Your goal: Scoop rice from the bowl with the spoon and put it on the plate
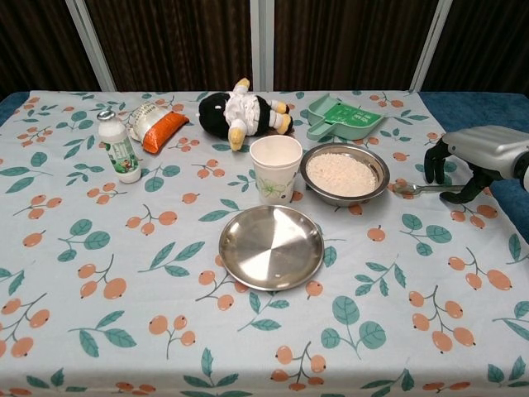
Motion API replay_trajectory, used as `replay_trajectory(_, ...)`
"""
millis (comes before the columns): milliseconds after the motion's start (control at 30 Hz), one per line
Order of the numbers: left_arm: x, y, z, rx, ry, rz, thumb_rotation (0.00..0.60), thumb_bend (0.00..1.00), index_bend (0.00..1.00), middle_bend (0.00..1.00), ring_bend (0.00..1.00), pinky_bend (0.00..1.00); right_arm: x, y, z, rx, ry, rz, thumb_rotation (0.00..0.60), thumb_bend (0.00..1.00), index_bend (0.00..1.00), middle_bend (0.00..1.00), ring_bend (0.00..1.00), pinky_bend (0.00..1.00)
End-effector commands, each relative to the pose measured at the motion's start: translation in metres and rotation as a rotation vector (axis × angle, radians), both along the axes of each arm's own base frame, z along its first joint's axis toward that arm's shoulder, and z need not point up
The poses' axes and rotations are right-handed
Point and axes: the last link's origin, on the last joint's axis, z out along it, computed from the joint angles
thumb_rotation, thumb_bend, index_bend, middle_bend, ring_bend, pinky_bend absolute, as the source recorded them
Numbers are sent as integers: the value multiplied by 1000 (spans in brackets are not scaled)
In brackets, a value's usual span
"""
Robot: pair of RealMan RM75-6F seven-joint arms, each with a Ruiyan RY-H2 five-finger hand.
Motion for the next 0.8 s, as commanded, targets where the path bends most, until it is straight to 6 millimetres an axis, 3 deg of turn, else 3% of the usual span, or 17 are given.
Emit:
replay_trajectory(33,0,0,0,0,-1,2,600,160,132,126,60,69,-1,-1,-1,2,5,-3,600,266,476,453,138,117)
replay_trajectory(800,-3,-2,-3,-5,-5,10,600,161,132,126,60,69,-3,-4,-1,17,18,-15,600,301,516,517,177,116)
